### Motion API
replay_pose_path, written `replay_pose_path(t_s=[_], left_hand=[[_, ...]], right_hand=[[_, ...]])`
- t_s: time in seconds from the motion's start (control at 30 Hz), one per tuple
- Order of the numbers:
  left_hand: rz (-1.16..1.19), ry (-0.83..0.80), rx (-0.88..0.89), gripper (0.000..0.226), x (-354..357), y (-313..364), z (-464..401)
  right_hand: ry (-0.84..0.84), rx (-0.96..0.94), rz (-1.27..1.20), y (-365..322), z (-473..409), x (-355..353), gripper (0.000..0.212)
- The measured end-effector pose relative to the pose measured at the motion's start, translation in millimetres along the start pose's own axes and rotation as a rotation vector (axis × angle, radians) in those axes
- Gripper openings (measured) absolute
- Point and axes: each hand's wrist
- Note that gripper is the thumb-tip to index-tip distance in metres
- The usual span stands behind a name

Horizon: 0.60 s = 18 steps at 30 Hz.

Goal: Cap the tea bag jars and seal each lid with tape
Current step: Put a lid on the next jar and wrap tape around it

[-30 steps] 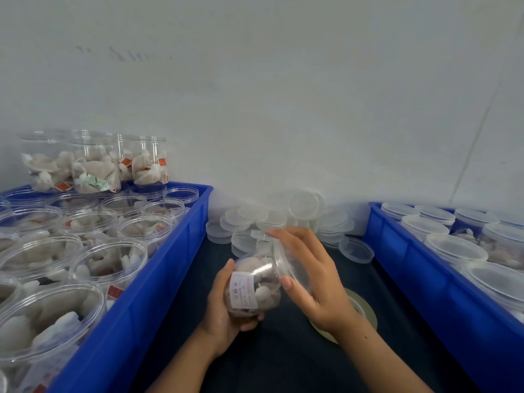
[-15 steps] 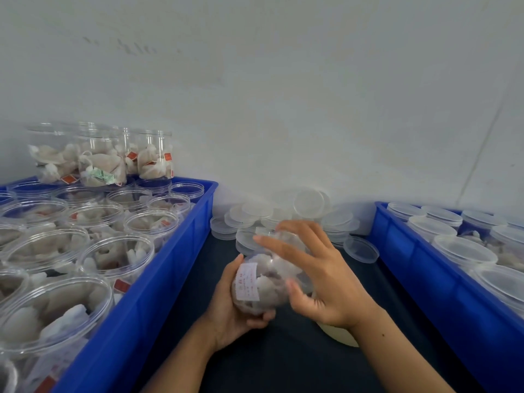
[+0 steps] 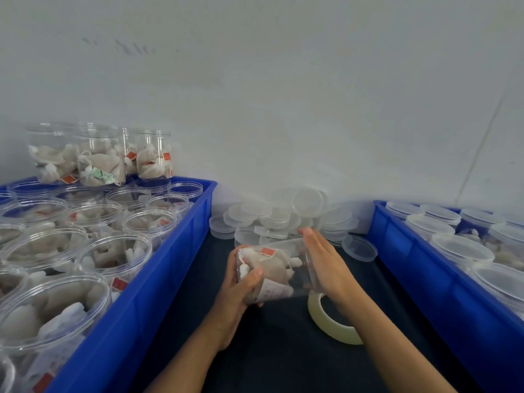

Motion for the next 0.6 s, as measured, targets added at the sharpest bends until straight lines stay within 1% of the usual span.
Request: replay_pose_path(t_s=[0.03,0.07,0.13,0.17,0.2,0.33,0.4,0.5,0.6], left_hand=[[0.015,0.006,-0.010,0.056,0.2,0.3,0.4],[0.045,0.007,-0.033,0.049,0.0,0.5,0.4],[0.112,0.001,-0.080,0.050,-2.1,0.0,-0.5],[0.141,0.004,-0.092,0.052,-3.6,-0.4,-1.1],[0.159,0.013,-0.098,0.053,-5.3,-0.9,-2.1],[0.107,0.004,-0.065,0.047,-6.8,0.3,-4.3],[0.077,-0.012,-0.058,0.050,-6.3,1.0,-3.3],[0.064,-0.017,-0.053,0.053,-5.2,2.6,-2.2],[0.029,0.005,-0.058,0.062,-1.4,-0.6,-3.1]], right_hand=[[-0.008,-0.093,0.064,-0.5,3.5,-0.8,0.055],[-0.008,-0.262,0.194,-1.9,7.8,-2.0,0.060],[0.015,-0.641,0.573,-2.6,13.0,-4.0,0.062],[0.042,-0.765,0.710,1.0,12.3,-4.2,0.064],[0.070,-0.805,0.764,3.2,12.0,-4.0,0.064],[0.175,-0.769,0.648,9.4,13.5,0.4,0.055],[0.179,-0.747,0.589,12.6,13.5,1.0,0.051],[0.158,-0.694,0.547,11.4,11.6,0.8,0.052],[0.142,-0.581,0.450,7.3,7.7,-4.5,0.054]])
Point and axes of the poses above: each hand's wrist, its own z-axis away from the middle knuckle, its own x-axis out of the palm, y = z × x, and after that the axes turned 5 degrees about z, right-handed
